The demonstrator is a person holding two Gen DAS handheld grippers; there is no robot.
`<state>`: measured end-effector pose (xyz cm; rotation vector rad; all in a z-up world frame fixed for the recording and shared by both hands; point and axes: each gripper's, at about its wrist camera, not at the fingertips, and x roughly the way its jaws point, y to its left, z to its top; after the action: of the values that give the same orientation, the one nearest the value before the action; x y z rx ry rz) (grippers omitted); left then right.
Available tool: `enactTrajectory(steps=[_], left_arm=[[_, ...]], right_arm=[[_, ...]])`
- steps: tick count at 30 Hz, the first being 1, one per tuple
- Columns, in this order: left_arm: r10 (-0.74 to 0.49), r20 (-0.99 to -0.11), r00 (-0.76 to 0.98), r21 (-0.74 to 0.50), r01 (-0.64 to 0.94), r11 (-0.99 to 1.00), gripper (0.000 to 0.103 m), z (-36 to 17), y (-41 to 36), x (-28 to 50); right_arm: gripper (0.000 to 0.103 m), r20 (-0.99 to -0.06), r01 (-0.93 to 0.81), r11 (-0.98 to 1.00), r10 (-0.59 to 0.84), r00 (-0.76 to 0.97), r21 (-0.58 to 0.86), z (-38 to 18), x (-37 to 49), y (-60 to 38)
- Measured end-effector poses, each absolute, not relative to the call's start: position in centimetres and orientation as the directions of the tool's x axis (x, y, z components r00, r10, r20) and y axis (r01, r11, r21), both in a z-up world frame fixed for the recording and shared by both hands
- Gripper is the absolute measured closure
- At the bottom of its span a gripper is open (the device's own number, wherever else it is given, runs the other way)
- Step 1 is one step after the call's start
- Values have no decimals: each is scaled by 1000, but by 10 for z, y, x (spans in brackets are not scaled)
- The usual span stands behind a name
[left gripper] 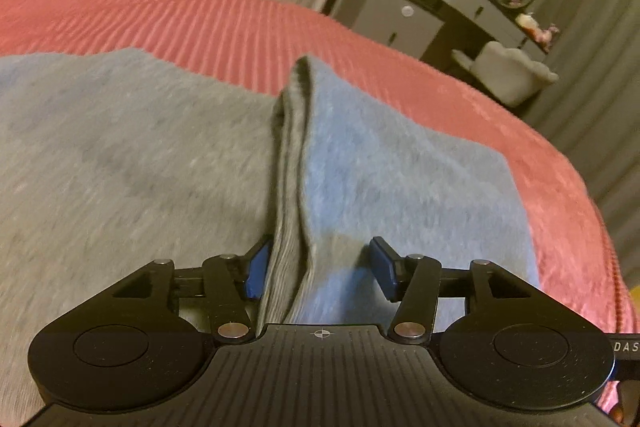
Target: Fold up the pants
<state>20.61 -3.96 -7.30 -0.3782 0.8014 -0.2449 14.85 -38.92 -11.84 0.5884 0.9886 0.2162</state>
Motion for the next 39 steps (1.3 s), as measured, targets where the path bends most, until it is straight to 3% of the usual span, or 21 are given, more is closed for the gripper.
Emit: enactTrajectory(steps=[5, 8, 9, 16, 19, 21, 23, 25, 29, 32, 34, 39], left_arm=[[-498, -589, 636, -609, 55, 791, 54, -83, -10, 226], [-589, -537, 604, -741, -3, 672, 72, -98, 10, 240], [-592, -544, 595, -752, -31, 658, 81, -104, 13, 245], [-584, -539, 607, -736, -3, 677, 87, -103, 8, 247], [-595, -430, 679, -763, 78, 642, 88, -78, 11, 225], [-633, -325, 703, -778, 181, 601, 88, -54, 15, 209], [-627, -295, 721, -723, 261, 639, 87, -32, 14, 196], [-586, -389, 711, -644, 245, 725, 84, -27, 9, 196], [-429, -726, 538, -506, 6, 863, 82, -76, 3, 225], [-507, -659, 555, -638, -55, 768, 73, -89, 20, 230], [-543, -595, 593, -704, -58, 708, 51, -89, 28, 234], [-522, -588, 618, -682, -32, 731, 51, -98, 23, 236]], right_arm=[[67, -708, 110, 807, 433, 559, 581, -121, 150, -388], [51, -698, 99, 805, 437, 566, 585, -118, 150, -381], [50, -704, 98, 814, 427, 567, 573, -117, 150, -378], [47, -710, 122, 820, 397, 582, 559, -113, 147, -370], [47, -697, 130, 809, 399, 596, 574, -112, 144, -373], [46, -679, 118, 804, 401, 615, 582, -109, 140, -373], [45, -653, 88, 799, 417, 633, 595, -106, 136, -371], [39, -638, 69, 798, 423, 644, 599, -104, 133, -372], [38, -672, 101, 803, 415, 613, 588, -111, 139, -374], [37, -662, 104, 786, 432, 612, 610, -113, 140, -377], [36, -651, 114, 767, 444, 616, 631, -115, 140, -381], [36, -649, 113, 762, 454, 611, 638, -118, 141, -382]])
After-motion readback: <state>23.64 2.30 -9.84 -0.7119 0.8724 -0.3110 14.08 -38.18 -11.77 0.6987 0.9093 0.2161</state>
